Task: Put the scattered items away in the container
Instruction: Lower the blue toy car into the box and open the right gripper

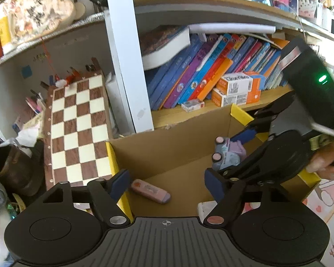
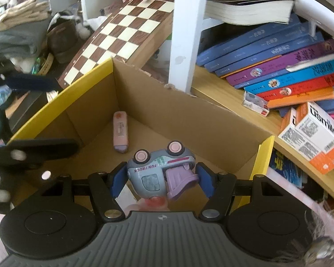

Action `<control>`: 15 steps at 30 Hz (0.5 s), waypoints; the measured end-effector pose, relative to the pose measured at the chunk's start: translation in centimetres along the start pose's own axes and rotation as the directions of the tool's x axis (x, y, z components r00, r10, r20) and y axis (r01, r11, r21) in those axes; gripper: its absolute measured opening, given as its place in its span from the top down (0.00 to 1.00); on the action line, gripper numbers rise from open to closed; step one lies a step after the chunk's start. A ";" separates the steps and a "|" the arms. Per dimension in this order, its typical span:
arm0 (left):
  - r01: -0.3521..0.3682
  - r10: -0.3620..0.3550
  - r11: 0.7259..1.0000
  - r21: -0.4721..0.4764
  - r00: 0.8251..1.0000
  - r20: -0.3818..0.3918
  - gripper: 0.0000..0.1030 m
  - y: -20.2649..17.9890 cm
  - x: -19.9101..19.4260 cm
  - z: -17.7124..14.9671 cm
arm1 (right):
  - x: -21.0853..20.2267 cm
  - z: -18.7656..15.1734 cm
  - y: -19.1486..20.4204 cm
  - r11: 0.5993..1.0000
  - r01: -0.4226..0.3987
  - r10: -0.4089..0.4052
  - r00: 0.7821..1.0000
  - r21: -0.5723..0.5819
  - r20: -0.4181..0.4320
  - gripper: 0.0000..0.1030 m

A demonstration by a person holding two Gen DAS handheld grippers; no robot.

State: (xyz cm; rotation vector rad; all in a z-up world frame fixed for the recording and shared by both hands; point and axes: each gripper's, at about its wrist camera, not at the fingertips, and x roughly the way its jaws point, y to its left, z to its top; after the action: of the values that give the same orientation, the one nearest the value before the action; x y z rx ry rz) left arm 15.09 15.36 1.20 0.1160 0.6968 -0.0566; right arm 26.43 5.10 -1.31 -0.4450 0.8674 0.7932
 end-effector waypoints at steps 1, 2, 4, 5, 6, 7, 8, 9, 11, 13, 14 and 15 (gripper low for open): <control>0.000 0.001 1.000 -0.002 1.000 0.005 0.25 0.0 -0.4 0.0 | 0.1 0.1 -0.1 1.000 0.000 0.000 1.000 -0.005 -0.002 0.38; 0.000 0.000 1.000 -0.004 1.000 0.007 0.25 0.0 -0.7 0.0 | 0.3 0.2 -0.2 1.000 -0.002 0.002 1.000 0.000 -0.005 0.38; -0.002 0.002 1.000 -0.003 1.000 0.007 0.24 0.0 -1.2 -0.2 | 0.5 0.3 -0.5 1.000 -0.006 0.006 1.000 0.012 -0.009 0.39; -0.004 0.004 1.000 -0.002 1.000 0.005 0.24 0.0 -1.3 -0.2 | 0.6 0.4 -0.6 1.000 -0.008 0.009 1.000 0.015 -0.012 0.39; -0.006 0.006 1.000 -0.003 1.000 0.003 0.24 0.0 -1.4 -0.3 | 0.7 0.4 -0.7 1.000 -0.009 0.010 1.000 0.015 -0.014 0.39; -0.007 0.007 1.000 -0.006 1.000 0.000 0.24 0.0 -1.4 -0.4 | 0.8 0.4 -0.6 1.000 -0.008 0.008 1.000 0.013 -0.017 0.39; -0.007 0.007 1.000 -0.009 1.000 -0.003 0.24 0.0 -1.5 -0.5 | 0.9 0.3 -0.6 1.000 -0.006 0.006 1.000 0.011 -0.019 0.39; -0.006 0.006 1.000 -0.011 1.000 -0.005 0.24 0.0 -1.5 -0.6 | 0.9 0.3 -0.6 1.000 -0.003 0.004 1.000 0.008 -0.022 0.39; -0.003 0.003 1.000 -0.011 1.000 -0.008 0.24 0.0 -1.7 -0.7 | 0.9 0.2 -0.5 1.000 0.001 -0.001 1.000 0.005 -0.024 0.39; 0.002 -0.002 1.000 -0.004 1.000 -0.011 0.24 -0.2 -1.9 -0.8 | 0.5 0.3 -0.4 1.000 0.008 -0.008 1.000 0.000 -0.016 0.37; 0.004 -0.004 1.000 0.000 1.000 -0.014 0.24 -0.4 -2.0 -0.8 | 0.3 0.3 -0.4 1.000 0.011 -0.011 1.000 -0.003 -0.012 0.35; 0.008 -0.008 1.000 0.003 1.000 -0.018 0.24 -0.5 -2.1 -0.7 | 0.0 0.4 -0.3 1.000 0.013 -0.013 1.000 -0.007 -0.007 0.35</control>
State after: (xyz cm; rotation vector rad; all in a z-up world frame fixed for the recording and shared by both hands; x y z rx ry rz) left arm 12.96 15.02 1.98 0.1168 0.7155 -0.0644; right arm 26.89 5.12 -1.06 -0.4598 0.8672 0.7832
